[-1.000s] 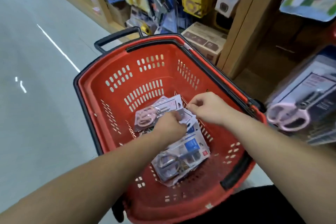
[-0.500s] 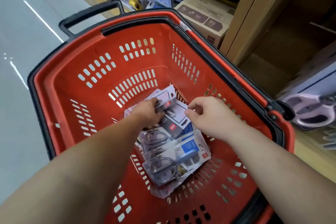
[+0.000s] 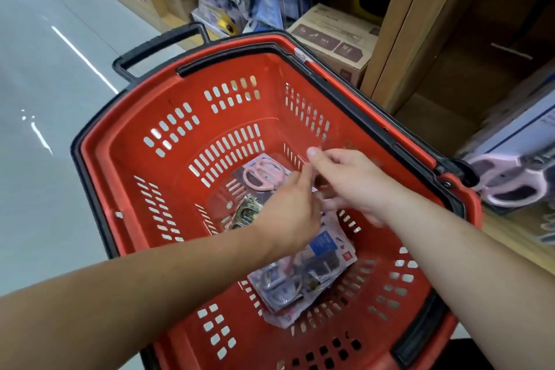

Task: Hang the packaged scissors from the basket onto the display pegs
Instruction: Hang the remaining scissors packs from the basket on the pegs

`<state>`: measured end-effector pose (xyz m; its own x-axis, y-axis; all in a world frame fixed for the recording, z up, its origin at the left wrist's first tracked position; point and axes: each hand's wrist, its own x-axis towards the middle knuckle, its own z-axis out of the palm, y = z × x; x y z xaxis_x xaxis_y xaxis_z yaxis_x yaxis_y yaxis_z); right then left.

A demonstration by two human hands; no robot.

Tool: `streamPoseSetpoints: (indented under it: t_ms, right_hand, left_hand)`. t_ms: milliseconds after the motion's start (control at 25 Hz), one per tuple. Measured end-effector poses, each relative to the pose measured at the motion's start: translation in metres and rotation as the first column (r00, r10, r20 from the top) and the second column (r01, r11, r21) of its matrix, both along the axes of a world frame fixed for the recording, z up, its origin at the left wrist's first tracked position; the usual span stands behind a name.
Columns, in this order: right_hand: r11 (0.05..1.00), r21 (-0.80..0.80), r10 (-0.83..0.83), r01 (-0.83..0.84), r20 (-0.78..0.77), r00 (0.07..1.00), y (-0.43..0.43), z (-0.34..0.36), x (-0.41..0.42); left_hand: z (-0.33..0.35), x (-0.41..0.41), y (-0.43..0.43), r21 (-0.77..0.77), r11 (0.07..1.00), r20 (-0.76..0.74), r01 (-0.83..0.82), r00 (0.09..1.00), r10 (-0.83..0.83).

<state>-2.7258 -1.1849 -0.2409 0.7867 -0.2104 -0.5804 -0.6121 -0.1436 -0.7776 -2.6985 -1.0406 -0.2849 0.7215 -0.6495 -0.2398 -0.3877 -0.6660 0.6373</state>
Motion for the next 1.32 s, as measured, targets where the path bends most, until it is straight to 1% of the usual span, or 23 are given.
streamPoseSetpoints:
  t_ms: [40, 80, 120, 160, 200, 240, 280, 320, 360, 400, 440, 480, 520, 600, 720, 800, 880, 960, 1040, 1120, 1160, 1240, 1320]
  right_hand:
    - [0.993, -0.109, 0.04, -0.039, 0.011, 0.999, -0.001, 0.002, -0.001]
    - [0.958, -0.268, 0.101, -0.099, -0.004, 0.995, -0.003, 0.001, -0.003]
    - [0.899, -0.407, 0.154, -0.161, -0.05, 0.987, -0.004, -0.001, -0.006]
    - [0.854, -0.482, 0.171, -0.195, -0.093, 0.981, -0.005, -0.004, -0.007]
    - [0.84, -0.502, 0.173, -0.207, -0.113, 0.978, -0.007, -0.005, -0.007]
    - [0.852, -0.489, 0.162, -0.19, -0.099, 0.982, -0.008, -0.006, -0.006]
    - [0.877, -0.455, 0.136, -0.155, -0.074, 0.988, -0.009, -0.007, -0.005]
    - [0.899, -0.423, 0.108, -0.116, -0.043, 0.993, -0.01, -0.006, -0.004]
    - [0.909, -0.407, 0.089, -0.09, -0.021, 0.996, -0.01, -0.006, -0.004]
    - [0.908, -0.411, 0.084, -0.083, -0.014, 0.996, -0.011, -0.007, -0.004]
    - [0.898, -0.43, 0.095, -0.095, -0.022, 0.995, -0.013, -0.006, -0.004]
    - [0.884, -0.453, 0.115, -0.12, -0.039, 0.993, -0.014, -0.008, -0.004]
    - [0.872, -0.468, 0.135, -0.144, -0.052, 0.989, -0.016, -0.009, -0.004]
    - [0.868, -0.47, 0.157, -0.163, -0.053, 0.986, -0.018, -0.011, -0.005]
    - [0.855, -0.491, 0.168, -0.166, -0.041, 0.985, -0.021, -0.013, -0.005]
    - [0.852, -0.49, 0.187, -0.183, -0.042, 0.982, -0.021, -0.012, -0.006]
    - [0.861, -0.48, 0.181, -0.167, -0.016, 0.983, -0.022, -0.01, -0.008]
    - [0.869, -0.469, 0.177, -0.156, 0.0, 0.984, -0.022, -0.005, -0.011]
    - [0.859, -0.468, 0.234, -0.207, 0.0, 0.972, -0.022, 0.008, -0.015]
    - [0.819, -0.512, 0.316, -0.259, 0.026, 0.949, -0.017, 0.028, -0.021]
    - [0.8, -0.546, 0.336, -0.248, 0.067, 0.939, -0.014, 0.038, -0.023]
    - [0.782, -0.606, 0.335, -0.15, 0.205, 0.919, -0.006, 0.055, -0.028]
    - [0.752, -0.659, 0.326, -0.039, 0.32, 0.889, 0.003, 0.072, -0.034]
  left_hand:
    - [-0.001, -0.004, -0.001, -0.039, 0.998, -0.068, 0.058, 0.996, -0.06]
    - [-0.001, -0.005, 0.0, -0.076, 0.989, -0.149, 0.128, 0.979, -0.138]
    - [-0.002, 0.0, 0.003, -0.085, 0.981, -0.242, 0.177, 0.951, -0.193]
    - [-0.002, 0.007, 0.005, -0.05, 0.981, -0.328, 0.189, 0.924, -0.195]
    - [-0.007, 0.02, 0.007, 0.025, 0.989, -0.353, 0.147, 0.927, -0.129]
    - [-0.013, 0.036, 0.008, 0.115, 0.992, -0.309, 0.057, 0.951, -0.019]
    - [-0.025, 0.052, 0.012, 0.229, 0.972, -0.222, -0.059, 0.969, 0.111]
    - [-0.038, 0.065, 0.018, 0.333, 0.922, -0.136, -0.198, 0.957, 0.255]
    - [-0.05, 0.074, 0.024, 0.401, 0.844, -0.08, -0.356, 0.904, 0.419]
    - [-0.061, 0.077, 0.029, 0.417, 0.765, -0.103, -0.491, 0.81, 0.577]
    - [-0.071, 0.076, 0.032, 0.398, 0.7, -0.192, -0.593, 0.693, 0.695]
    - [-0.081, 0.071, 0.031, 0.348, 0.664, -0.301, -0.662, 0.592, 0.748]
    - [-0.084, 0.065, 0.027, 0.292, 0.646, -0.382, -0.706, 0.533, 0.755]
    - [-0.092, 0.06, 0.019, 0.193, 0.61, -0.476, -0.769, 0.47, 0.743]
    - [-0.091, 0.06, 0.006, 0.093, 0.489, -0.63, -0.867, 0.329, 0.703]
    - [-0.082, 0.062, 0.0, 0.07, 0.448, -0.635, -0.891, 0.306, 0.709]
    - [-0.067, 0.068, -0.003, 0.108, 0.463, -0.508, -0.88, 0.351, 0.786]
    - [-0.042, 0.072, 0.002, 0.127, 0.499, -0.372, -0.857, 0.425, 0.825]
    - [-0.015, 0.078, 0.01, 0.132, 0.605, -0.299, -0.785, 0.55, 0.78]
    - [0.021, 0.075, 0.02, 0.125, 0.727, -0.232, -0.675, 0.693, 0.683]
    - [0.039, 0.073, 0.024, 0.097, 0.783, -0.198, -0.615, 0.759, 0.621]
    - [0.073, 0.068, 0.034, 0.024, 0.89, -0.088, -0.455, 0.886, 0.455]
    - [0.11, 0.06, 0.046, 0.0, 0.96, 0.028, -0.279, 0.96, 0.279]
